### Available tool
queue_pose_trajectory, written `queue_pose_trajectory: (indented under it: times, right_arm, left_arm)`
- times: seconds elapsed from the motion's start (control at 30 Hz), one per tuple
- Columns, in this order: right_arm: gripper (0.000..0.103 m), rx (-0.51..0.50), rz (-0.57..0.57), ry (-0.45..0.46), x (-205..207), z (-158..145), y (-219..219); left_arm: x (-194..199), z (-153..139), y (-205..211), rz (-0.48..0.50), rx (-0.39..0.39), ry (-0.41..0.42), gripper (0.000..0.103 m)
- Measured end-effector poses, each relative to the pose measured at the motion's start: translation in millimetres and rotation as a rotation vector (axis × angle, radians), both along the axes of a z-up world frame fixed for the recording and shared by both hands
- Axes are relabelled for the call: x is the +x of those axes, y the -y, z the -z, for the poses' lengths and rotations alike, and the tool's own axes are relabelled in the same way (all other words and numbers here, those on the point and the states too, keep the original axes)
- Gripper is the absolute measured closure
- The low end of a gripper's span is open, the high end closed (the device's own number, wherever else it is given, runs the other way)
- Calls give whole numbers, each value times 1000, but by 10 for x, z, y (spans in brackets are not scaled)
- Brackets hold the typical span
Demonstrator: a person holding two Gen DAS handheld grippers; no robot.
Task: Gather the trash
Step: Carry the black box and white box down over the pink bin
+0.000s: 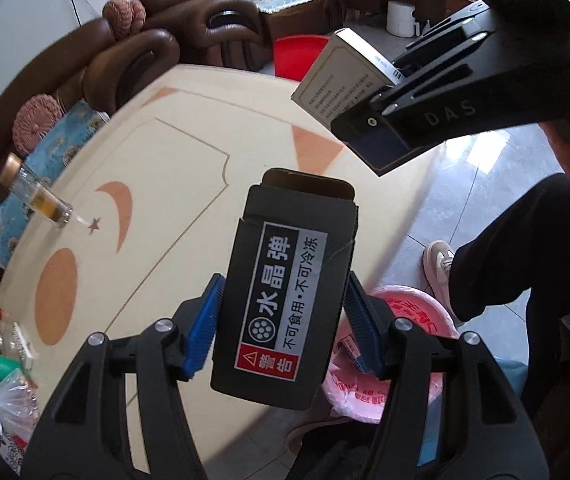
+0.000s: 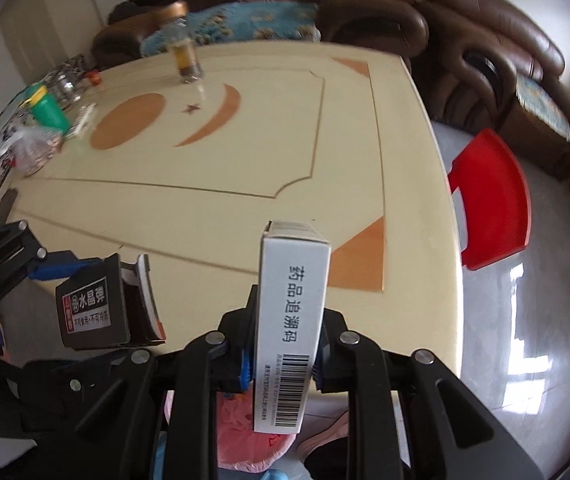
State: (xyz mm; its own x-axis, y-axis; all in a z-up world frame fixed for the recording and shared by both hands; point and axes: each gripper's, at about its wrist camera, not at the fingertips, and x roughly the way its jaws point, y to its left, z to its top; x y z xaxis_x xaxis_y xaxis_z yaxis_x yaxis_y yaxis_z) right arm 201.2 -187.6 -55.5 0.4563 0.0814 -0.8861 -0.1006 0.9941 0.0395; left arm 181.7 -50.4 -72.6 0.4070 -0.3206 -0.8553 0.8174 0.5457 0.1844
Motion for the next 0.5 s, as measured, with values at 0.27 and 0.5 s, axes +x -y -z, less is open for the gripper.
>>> queue_pose_trajectory:
  times: [0.27, 0.5]
  right_arm:
    - [82, 10, -52, 55, -756, -197, -204]
    - [82, 29, -77, 56, -1269, -101, -329]
  left_arm:
    - [-576, -180, -138, 6, -38, 29, 44]
    - [-957, -28, -193, 12, -68, 3, 44]
